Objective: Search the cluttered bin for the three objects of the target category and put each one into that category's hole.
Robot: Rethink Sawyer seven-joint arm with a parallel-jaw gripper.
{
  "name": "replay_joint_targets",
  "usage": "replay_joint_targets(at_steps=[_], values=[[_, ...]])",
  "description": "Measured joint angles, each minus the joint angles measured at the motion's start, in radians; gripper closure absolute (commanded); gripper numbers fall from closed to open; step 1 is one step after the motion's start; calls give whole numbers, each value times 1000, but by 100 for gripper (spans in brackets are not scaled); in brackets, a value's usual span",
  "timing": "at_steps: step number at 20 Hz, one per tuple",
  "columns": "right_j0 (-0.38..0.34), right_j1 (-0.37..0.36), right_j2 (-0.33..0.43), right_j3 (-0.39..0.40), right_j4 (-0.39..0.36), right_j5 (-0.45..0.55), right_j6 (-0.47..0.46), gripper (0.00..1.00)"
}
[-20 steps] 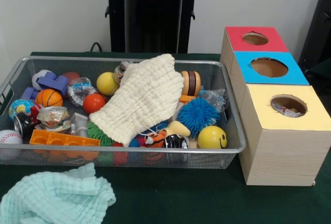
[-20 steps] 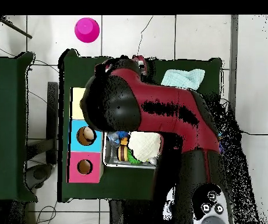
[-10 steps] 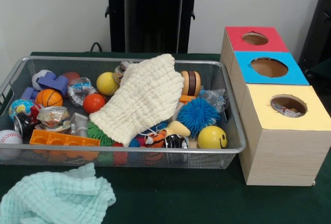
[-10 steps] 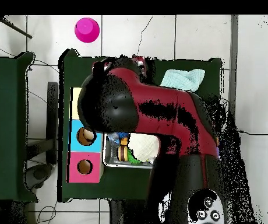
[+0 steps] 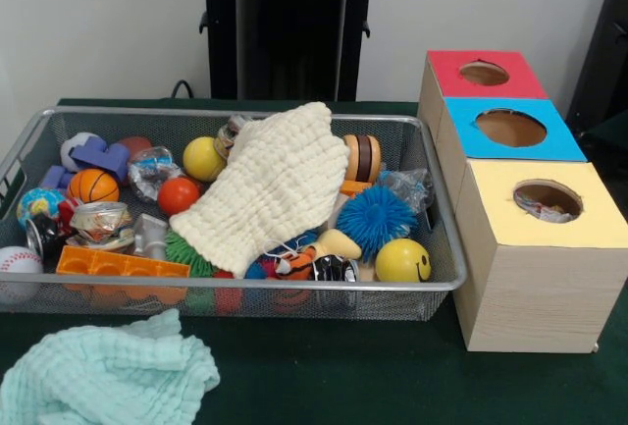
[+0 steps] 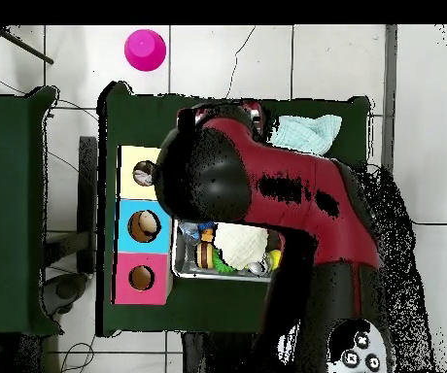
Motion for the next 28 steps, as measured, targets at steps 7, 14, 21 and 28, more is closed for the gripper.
replay_joint_targets(at_steps=[7, 14, 21, 28], values=[[-23, 19, -6, 40, -3, 0, 0, 0], [-75, 45, -4, 99, -8, -31, 0, 0], [-130, 92, -6, 166, -42, -130, 0, 0], [-133, 146, -14, 224, -92, -184, 0, 0]])
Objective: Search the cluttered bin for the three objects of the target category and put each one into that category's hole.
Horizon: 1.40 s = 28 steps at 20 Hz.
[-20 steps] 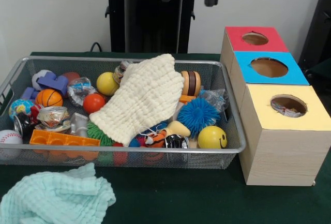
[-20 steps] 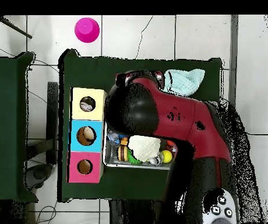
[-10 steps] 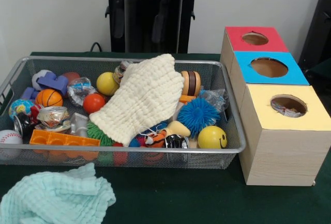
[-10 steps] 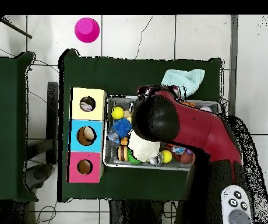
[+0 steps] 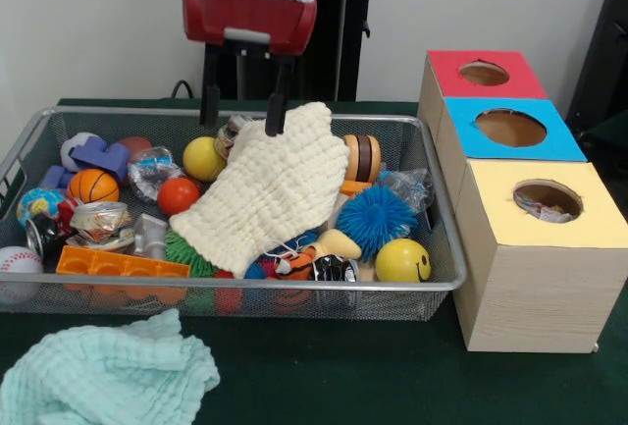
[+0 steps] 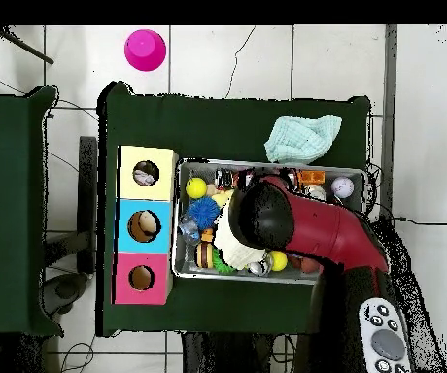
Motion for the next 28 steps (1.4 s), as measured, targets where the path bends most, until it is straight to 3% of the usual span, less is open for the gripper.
replay_joint_targets(at_steps=[8, 17, 23, 28], values=[[16, 96, -25, 67, -35, -67, 0, 0], [4, 184, -24, 142, -34, -70, 0, 0], [-24, 229, -21, 151, -33, -100, 0, 0], [-68, 269, -19, 150, -33, -220, 0, 0]])
